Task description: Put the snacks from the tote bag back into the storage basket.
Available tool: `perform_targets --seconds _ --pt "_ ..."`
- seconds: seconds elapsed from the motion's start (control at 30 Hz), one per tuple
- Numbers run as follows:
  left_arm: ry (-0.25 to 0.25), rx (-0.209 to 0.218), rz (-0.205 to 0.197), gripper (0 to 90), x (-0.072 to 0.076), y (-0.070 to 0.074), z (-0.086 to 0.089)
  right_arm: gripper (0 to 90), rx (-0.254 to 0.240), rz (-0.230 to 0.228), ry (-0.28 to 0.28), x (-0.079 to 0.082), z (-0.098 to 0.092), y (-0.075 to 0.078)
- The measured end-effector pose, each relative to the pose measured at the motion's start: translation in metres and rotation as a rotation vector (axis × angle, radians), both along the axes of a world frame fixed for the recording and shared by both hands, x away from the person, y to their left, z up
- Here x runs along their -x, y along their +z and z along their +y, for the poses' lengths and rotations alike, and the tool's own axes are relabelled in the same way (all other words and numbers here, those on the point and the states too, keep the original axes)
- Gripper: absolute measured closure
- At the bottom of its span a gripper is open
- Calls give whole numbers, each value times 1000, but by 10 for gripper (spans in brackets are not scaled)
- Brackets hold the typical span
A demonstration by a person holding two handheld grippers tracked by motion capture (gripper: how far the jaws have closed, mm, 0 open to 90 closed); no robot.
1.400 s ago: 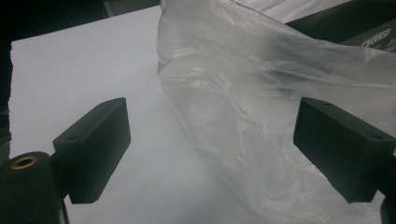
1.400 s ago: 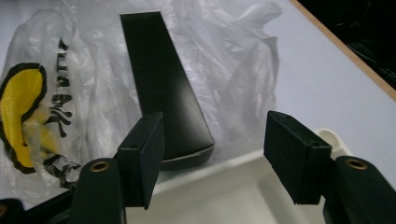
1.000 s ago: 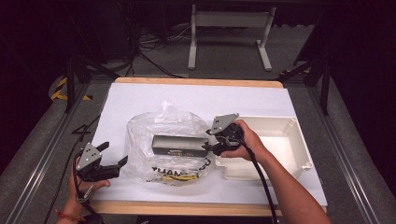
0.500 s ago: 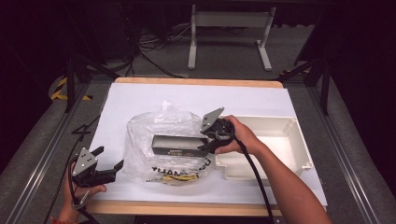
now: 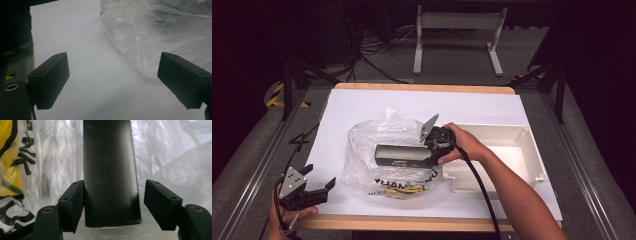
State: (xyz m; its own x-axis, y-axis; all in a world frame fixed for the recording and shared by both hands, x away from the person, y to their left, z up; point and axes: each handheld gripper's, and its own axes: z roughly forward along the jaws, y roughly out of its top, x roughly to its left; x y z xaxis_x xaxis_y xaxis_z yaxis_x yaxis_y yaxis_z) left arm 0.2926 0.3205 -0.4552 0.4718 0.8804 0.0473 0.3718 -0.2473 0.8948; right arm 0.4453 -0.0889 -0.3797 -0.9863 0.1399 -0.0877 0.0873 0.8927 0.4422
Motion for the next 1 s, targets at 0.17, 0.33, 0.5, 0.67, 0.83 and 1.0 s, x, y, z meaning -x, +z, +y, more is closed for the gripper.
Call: perform_targets --seconds 0.17,0.33,0.5,0.67,0.83,1.0 --pt "8 -4 2 114 4 0 2 344 52 14 23 -4 7 -4" --pt "7 -3 5 114 5 -1 3 377 79 53 44 -7 13 -6" --pt "0 -4 6 112 3 -1 2 422 60 48 52 -7 15 -6" --pt "-1 -2 5 112 2 -1 1 426 63 32 72 -5 18 -5" --pt "-6 -5 4 112 1 -1 1 428 53 12 78 -3 18 0" --pt "-10 -16 6 112 1 -1 -2 429 17 -40 59 2 17 7"
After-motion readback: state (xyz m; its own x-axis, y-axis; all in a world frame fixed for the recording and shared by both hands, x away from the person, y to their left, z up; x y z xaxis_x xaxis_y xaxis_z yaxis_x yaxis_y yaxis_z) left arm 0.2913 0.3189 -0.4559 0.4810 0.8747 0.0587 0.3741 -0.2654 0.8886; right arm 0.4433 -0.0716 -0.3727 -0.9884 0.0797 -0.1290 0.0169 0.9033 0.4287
